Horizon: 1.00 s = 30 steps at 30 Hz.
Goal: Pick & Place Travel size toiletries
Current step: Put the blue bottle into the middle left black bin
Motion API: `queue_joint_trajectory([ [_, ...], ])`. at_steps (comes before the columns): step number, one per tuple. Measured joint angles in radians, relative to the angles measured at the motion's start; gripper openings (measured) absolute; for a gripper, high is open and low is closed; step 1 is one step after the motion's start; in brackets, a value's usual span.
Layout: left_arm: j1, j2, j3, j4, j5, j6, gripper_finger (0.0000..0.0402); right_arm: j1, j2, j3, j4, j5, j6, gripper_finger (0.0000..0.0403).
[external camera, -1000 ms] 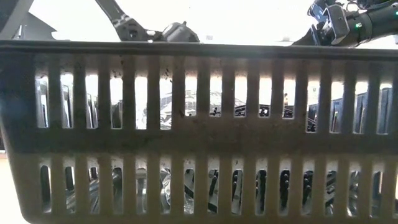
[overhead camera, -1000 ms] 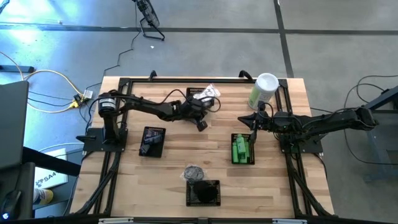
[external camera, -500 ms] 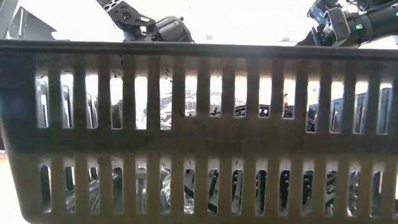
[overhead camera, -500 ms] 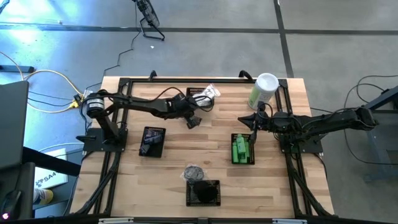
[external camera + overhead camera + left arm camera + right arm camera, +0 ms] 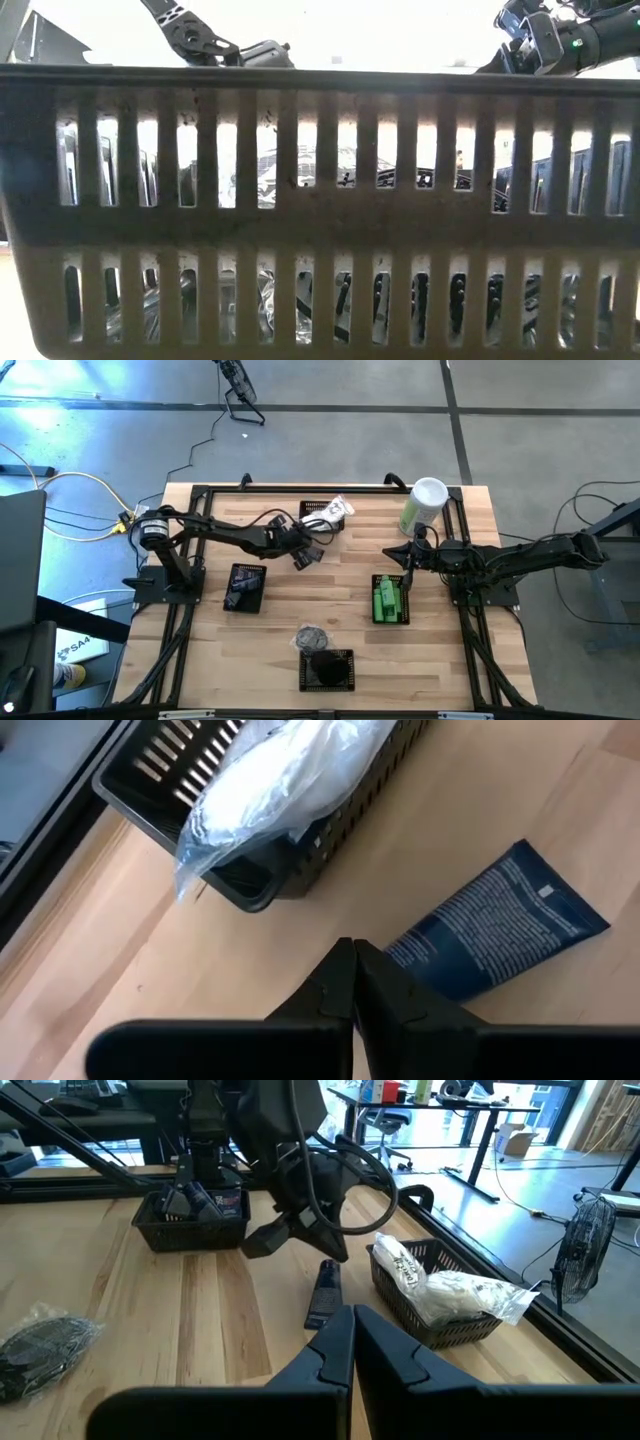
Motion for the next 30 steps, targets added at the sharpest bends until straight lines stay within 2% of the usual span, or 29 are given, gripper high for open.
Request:
queue_joint_trajectory([
  [13,0.006,0.002,-0.001,-0.043,0.023,-0.026,0.0000,0.000,0.000,0.000,0.002,0.000,0.000,0.0004],
  [20,0.006,0.019,-0.002,-0.015,0.024,-0.027,0.0000,0.000,0.000,0.000,0.004,0.000,0.000,0.0004],
  [22,0.006,0.021,-0.002,-0.025,0.042,-0.026,0.0000,0.000,0.000,0.000,0.004,0.000,0.000,0.0004],
  [28,0.003,0.021,-0.002,-0.031,0.184,-0.027,0.0000,0.000,0.000,0.000,0.003,0.000,0.000,0.0004],
  [30,-0.009,0.021,-0.002,-0.030,0.188,-0.027,0.0000,0.000,0.000,0.000,0.003,0.000,0.000,0.0004],
])
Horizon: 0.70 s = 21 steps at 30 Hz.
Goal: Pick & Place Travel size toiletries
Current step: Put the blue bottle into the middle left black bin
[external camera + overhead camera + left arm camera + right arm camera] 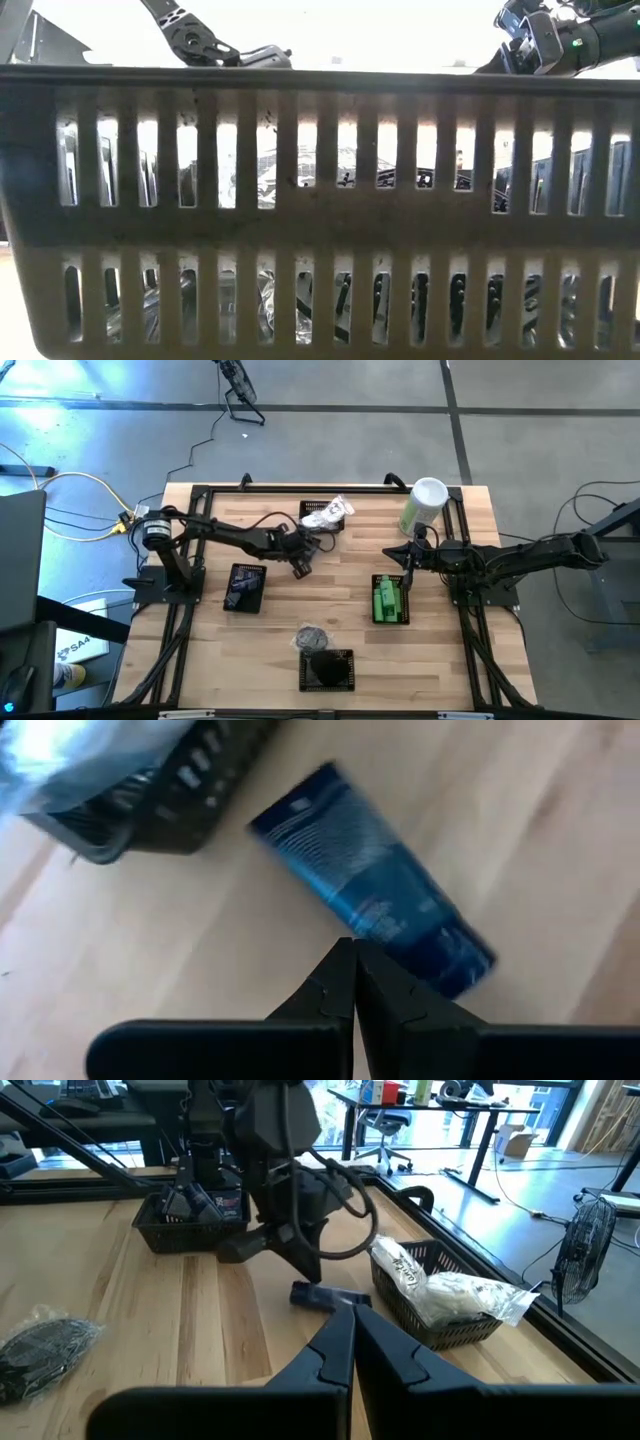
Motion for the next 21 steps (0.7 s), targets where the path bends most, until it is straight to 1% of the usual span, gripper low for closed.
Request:
queue_joint_trajectory([
  [6,-0.020,-0.007,0.001,0.005,-0.034,0.000,0.0000,0.000,0.000,0.000,0.000,0.000,0.000,0.0004],
  [11,-0.019,-0.030,0.014,-0.003,-0.036,-0.006,0.0000,0.000,0.000,0.000,-0.001,0.000,0.000,0.0004],
  [15,-0.020,-0.084,0.018,-0.017,-0.009,0.008,0.0000,0.000,0.000,0.000,-0.002,0.000,0.000,0.0004],
  [19,-0.017,-0.152,0.018,-0.034,0.054,0.024,0.0000,0.000,0.000,0.000,-0.003,0.000,0.000,0.0004],
  [21,-0.017,-0.168,0.019,-0.037,0.061,0.018,0.0000,0.000,0.000,0.000,-0.002,0.000,0.000,0.0004],
])
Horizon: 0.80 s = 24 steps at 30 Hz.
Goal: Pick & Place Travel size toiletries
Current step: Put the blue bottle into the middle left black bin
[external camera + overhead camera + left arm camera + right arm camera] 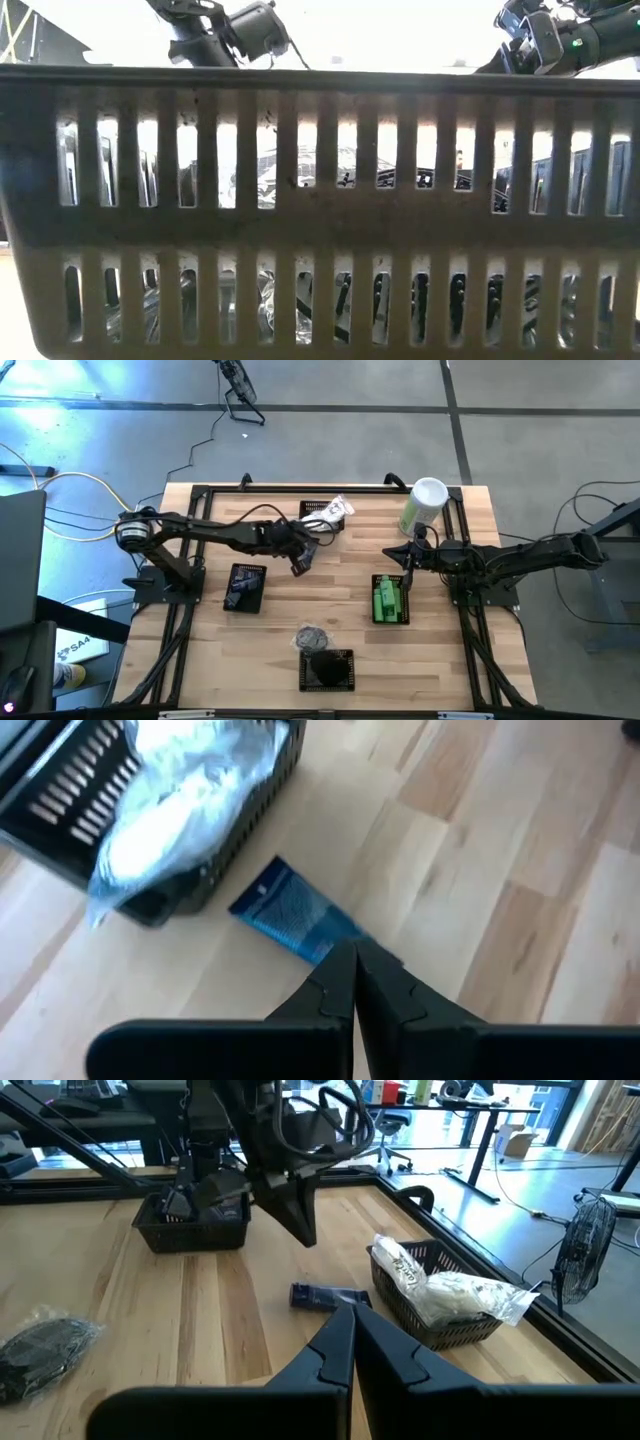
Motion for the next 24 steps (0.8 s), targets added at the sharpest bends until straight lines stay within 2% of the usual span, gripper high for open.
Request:
queue_joint_trajectory([
  [16,0.000,-0.007,-0.001,-0.005,0.004,-0.026,0.0005,0.000,0.000,0.000,0.001,0.000,0.000,0.0004],
  [19,0.000,0.001,-0.001,-0.009,0.004,-0.058,0.0029,0.000,0.000,0.000,0.001,-0.001,0.000,0.0004],
  [24,0.000,0.001,-0.001,-0.006,0.003,-0.078,0.0099,0.000,0.000,0.000,0.002,-0.001,0.000,0.0004],
])
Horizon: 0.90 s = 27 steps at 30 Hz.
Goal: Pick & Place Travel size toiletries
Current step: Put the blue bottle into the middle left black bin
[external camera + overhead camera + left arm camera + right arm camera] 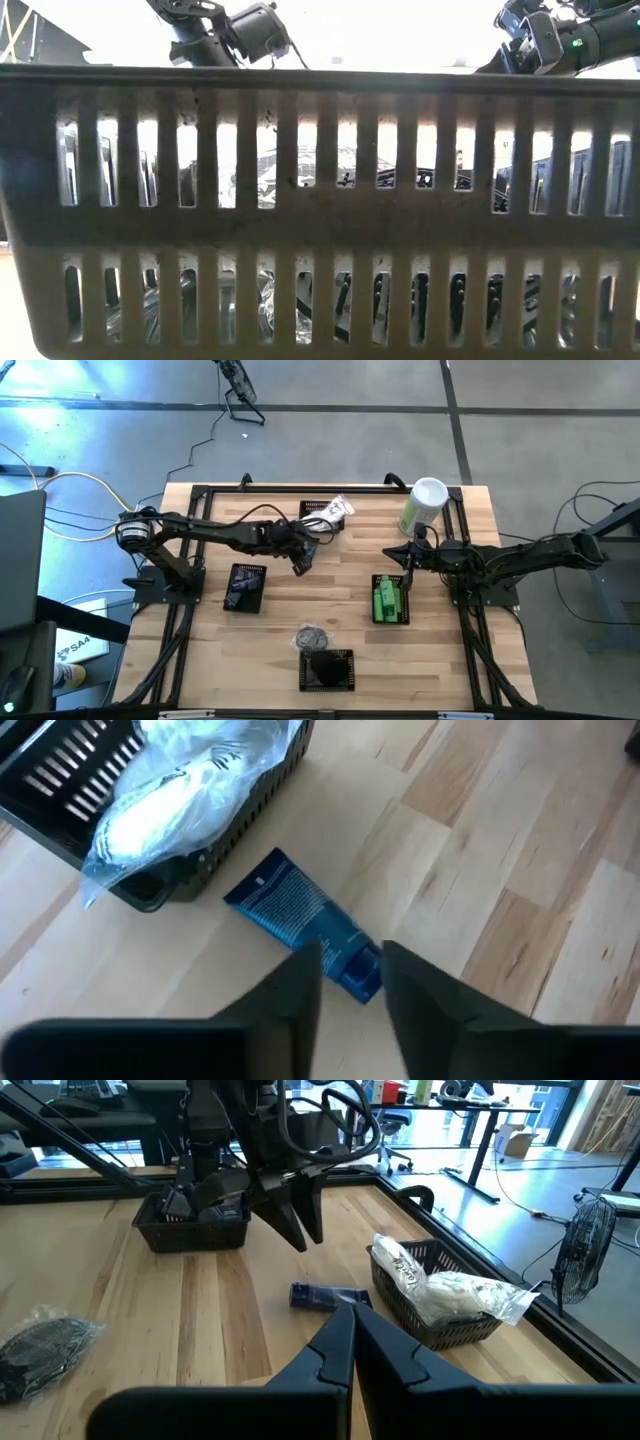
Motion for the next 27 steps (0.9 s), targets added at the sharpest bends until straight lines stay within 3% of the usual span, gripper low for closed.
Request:
queue_joint_trajectory([
  [7,0.000,0.000,0.000,0.001,0.000,-0.045,0.0200,0.000,0.000,0.000,0.000,0.000,0.000,0.0004],
  [12,0.000,0.000,0.000,0.001,0.040,-0.037,0.0248,0.000,0.000,0.000,0.000,0.000,0.000,0.0004],
  [21,0.000,0.000,0.000,0.003,0.082,0.083,0.0262,0.000,0.000,0.000,0.000,-0.003,-0.005,0.0004],
  [27,0.000,0.000,0.000,0.001,0.138,-0.073,0.0262,0.000,0.000,0.000,0.000,-0.004,-0.006,0.0004],
])
